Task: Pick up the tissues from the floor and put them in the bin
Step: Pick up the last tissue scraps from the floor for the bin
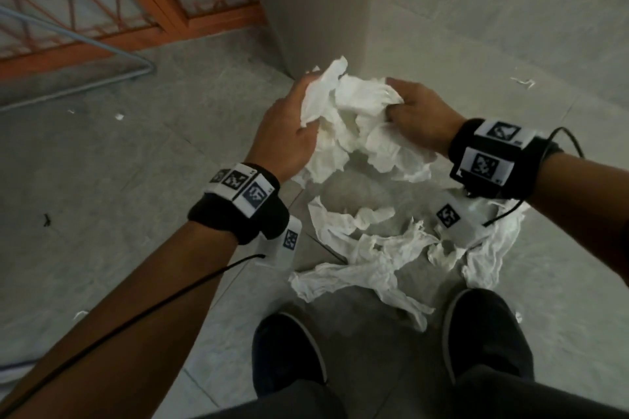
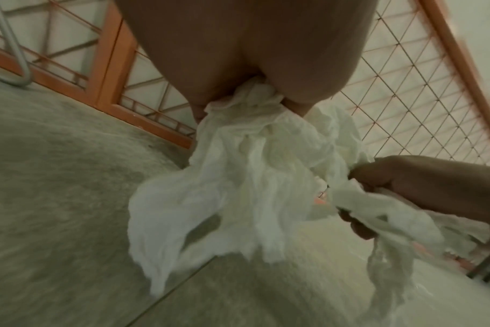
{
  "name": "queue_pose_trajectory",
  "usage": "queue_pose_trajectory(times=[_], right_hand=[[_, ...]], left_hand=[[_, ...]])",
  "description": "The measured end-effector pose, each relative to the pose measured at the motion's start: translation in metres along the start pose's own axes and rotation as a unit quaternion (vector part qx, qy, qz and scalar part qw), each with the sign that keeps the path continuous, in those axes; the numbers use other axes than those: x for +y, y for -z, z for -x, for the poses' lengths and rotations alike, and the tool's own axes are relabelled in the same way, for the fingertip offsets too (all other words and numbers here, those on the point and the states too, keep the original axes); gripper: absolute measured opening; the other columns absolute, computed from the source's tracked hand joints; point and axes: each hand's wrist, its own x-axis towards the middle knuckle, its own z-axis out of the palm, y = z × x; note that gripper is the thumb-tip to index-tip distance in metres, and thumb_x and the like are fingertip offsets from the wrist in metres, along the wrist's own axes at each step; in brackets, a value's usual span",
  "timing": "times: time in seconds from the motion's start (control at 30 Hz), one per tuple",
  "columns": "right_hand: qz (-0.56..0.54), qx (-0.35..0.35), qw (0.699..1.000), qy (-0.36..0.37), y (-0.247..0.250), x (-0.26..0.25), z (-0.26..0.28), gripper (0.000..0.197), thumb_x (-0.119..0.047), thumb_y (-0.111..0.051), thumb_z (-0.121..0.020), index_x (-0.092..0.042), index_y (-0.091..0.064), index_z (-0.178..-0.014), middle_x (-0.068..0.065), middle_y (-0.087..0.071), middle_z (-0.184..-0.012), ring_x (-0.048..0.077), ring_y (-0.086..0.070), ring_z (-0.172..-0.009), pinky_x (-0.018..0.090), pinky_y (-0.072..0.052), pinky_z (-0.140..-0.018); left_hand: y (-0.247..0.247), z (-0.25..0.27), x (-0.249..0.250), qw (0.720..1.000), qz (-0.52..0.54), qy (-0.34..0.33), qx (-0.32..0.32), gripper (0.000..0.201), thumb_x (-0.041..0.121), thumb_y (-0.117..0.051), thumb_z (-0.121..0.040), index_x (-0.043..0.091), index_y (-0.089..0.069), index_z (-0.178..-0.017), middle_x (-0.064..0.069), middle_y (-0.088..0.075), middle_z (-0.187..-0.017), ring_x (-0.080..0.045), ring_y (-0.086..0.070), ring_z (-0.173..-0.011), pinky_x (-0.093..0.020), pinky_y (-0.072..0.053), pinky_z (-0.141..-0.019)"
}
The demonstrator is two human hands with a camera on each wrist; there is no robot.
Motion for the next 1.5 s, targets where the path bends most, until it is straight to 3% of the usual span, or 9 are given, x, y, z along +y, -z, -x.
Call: queue_pose_trajectory(times=[0.17,0.3,0.4,0.5,0.67,0.8,1.07,1.27,1.5], right_hand=[[0.136,-0.084,0.987,0.016,-0.009,0.022,0.021,0.037,0.001,-0.041,-0.087,-0.001,-0.063,-0.115,0.017,-0.066,-0.121,0.033,-0.059,-0.111,0.034,-0.043,-0.09],[0.263,-0.179,0.947,-0.044,-0.028,0.048,0.04,0.056,-0.043,-0.051,-0.09,-0.008,-0.047,-0.134,0.017,-0.051,-0.139,0.035,-0.051,-0.124,0.04,-0.043,-0.101],[0.324,-0.2,0.923,-0.062,-0.035,0.066,0.049,0.072,-0.071,-0.045,-0.082,-0.01,-0.059,-0.118,0.013,-0.061,-0.12,0.034,-0.059,-0.108,0.04,-0.048,-0.09],[0.268,-0.162,0.948,-0.05,-0.034,0.075,0.053,0.052,-0.053,-0.041,-0.093,-0.007,-0.065,-0.088,0.012,-0.065,-0.09,0.032,-0.063,-0.089,0.036,-0.047,-0.077],[0.164,-0.097,0.981,0.018,-0.023,0.074,0.057,0.041,0.0,-0.044,-0.087,-0.01,-0.056,-0.125,0.015,-0.062,-0.127,0.032,-0.057,-0.115,0.035,-0.041,-0.094],[0.109,-0.05,0.992,0.029,-0.002,0.086,0.064,0.03,-0.003,-0.044,-0.088,-0.013,-0.064,-0.109,0.005,-0.063,-0.103,0.03,-0.059,-0.104,0.033,-0.041,-0.086],[0.353,-0.195,0.913,-0.058,-0.019,0.128,0.094,0.09,-0.07,-0.068,-0.061,-0.024,-0.037,-0.131,0.007,-0.041,-0.127,0.032,-0.047,-0.113,0.047,-0.047,-0.092],[0.288,-0.164,0.943,-0.02,-0.018,0.137,0.09,0.043,-0.015,-0.064,-0.08,-0.015,-0.057,-0.122,0.015,-0.047,-0.118,0.037,-0.055,-0.104,0.042,-0.047,-0.087],[0.147,-0.028,0.988,-0.023,0.012,0.123,0.072,0.015,0.003,-0.054,-0.079,-0.009,-0.061,-0.085,0.013,-0.062,-0.094,0.032,-0.06,-0.095,0.033,-0.042,-0.08]], left_hand=[[-0.022,0.046,-0.021,0.975,-0.193,0.025,-0.111,0.063,0.054,-0.047,-0.081,0.01,-0.048,-0.126,-0.012,-0.051,-0.118,-0.032,-0.046,-0.113,-0.046,-0.045,-0.095],[-0.049,0.081,-0.031,0.912,-0.316,0.008,-0.262,0.085,0.075,-0.061,-0.067,0.016,-0.041,-0.124,-0.006,-0.039,-0.131,-0.028,-0.035,-0.123,-0.042,-0.039,-0.102],[-0.062,0.09,-0.039,0.903,-0.331,-0.015,-0.274,0.065,0.056,-0.066,-0.076,0.016,-0.045,-0.122,-0.006,-0.041,-0.129,-0.029,-0.037,-0.122,-0.04,-0.041,-0.097],[-0.064,0.084,-0.038,0.918,-0.305,0.0,-0.254,0.048,0.033,-0.065,-0.085,0.013,-0.047,-0.125,-0.009,-0.044,-0.128,-0.031,-0.045,-0.118,-0.04,-0.043,-0.091],[-0.049,0.067,-0.026,0.964,-0.217,0.013,-0.155,0.046,0.008,-0.06,-0.082,0.012,-0.047,-0.126,-0.014,-0.058,-0.118,-0.034,-0.057,-0.105,-0.041,-0.046,-0.085],[-0.041,0.069,-0.01,0.97,-0.224,-0.056,-0.075,0.051,-0.004,-0.054,-0.075,0.008,-0.053,-0.125,-0.017,-0.055,-0.114,-0.037,-0.049,-0.101,-0.046,-0.049,-0.081],[-0.085,0.106,-0.014,0.908,-0.344,-0.051,-0.233,0.076,0.072,-0.059,-0.073,0.022,-0.041,-0.127,-0.005,-0.04,-0.135,-0.03,-0.039,-0.117,-0.041,-0.048,-0.081],[-0.084,0.085,-0.027,0.92,-0.295,-0.032,-0.254,0.038,0.022,-0.06,-0.086,0.01,-0.049,-0.121,-0.013,-0.048,-0.126,-0.037,-0.048,-0.11,-0.048,-0.049,-0.08],[-0.071,0.047,-0.002,0.96,-0.235,-0.084,-0.124,0.05,-0.003,-0.058,-0.077,0.015,-0.059,-0.124,-0.017,-0.052,-0.124,-0.04,-0.05,-0.102,-0.04,-0.043,-0.083]])
